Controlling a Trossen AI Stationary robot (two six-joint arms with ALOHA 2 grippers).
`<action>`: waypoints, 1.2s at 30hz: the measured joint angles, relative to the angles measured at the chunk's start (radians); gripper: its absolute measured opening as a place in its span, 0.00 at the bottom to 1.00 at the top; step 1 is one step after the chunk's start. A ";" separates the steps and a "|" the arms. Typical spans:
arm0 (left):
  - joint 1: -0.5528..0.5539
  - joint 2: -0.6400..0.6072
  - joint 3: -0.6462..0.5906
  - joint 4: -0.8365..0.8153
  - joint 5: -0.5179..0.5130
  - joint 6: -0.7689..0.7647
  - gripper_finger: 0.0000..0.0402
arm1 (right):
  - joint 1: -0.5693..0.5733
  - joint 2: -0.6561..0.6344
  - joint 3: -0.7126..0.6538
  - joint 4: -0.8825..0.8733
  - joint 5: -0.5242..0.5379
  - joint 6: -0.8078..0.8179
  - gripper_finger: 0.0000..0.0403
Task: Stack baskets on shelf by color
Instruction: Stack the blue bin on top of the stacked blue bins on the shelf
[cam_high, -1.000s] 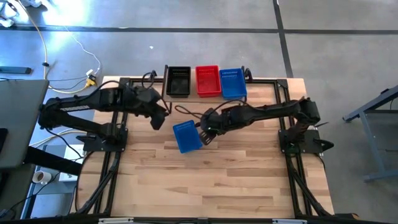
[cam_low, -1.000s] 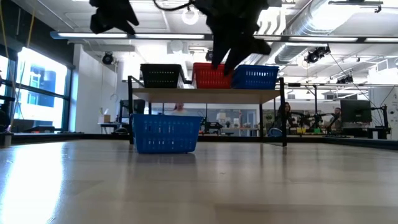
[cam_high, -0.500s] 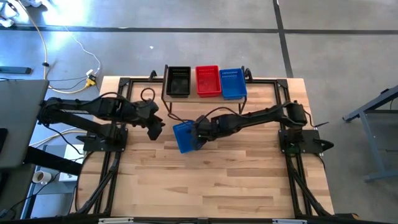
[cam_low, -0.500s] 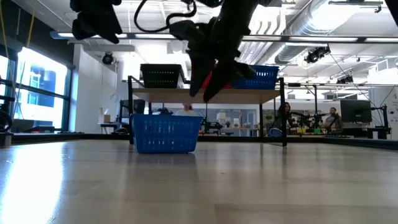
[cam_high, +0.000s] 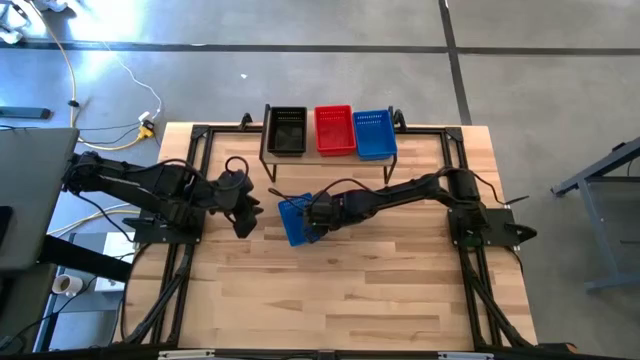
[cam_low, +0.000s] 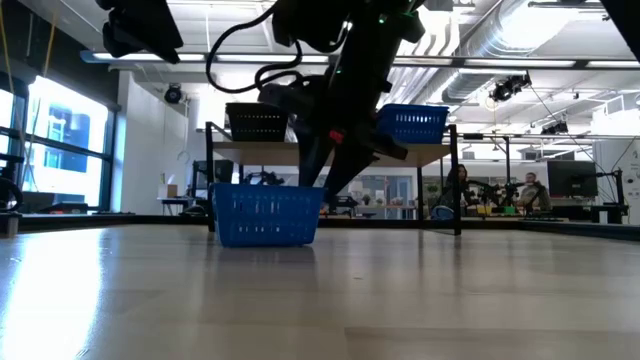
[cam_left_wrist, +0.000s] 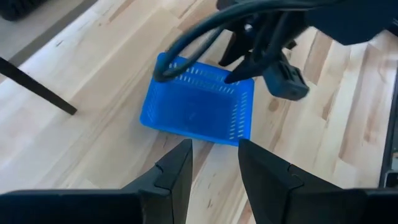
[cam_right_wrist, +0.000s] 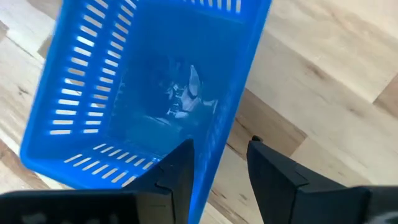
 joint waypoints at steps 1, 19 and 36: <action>-0.005 0.000 0.000 0.000 0.000 0.000 0.30 | 0.000 0.003 0.000 -0.002 -0.004 0.013 0.33; -0.026 0.000 0.000 0.000 0.000 -0.010 0.30 | -0.001 0.014 0.000 -0.021 -0.048 0.060 0.01; -0.024 0.001 0.001 0.003 -0.020 0.019 0.30 | 0.073 -0.120 0.000 -0.101 0.031 0.133 0.00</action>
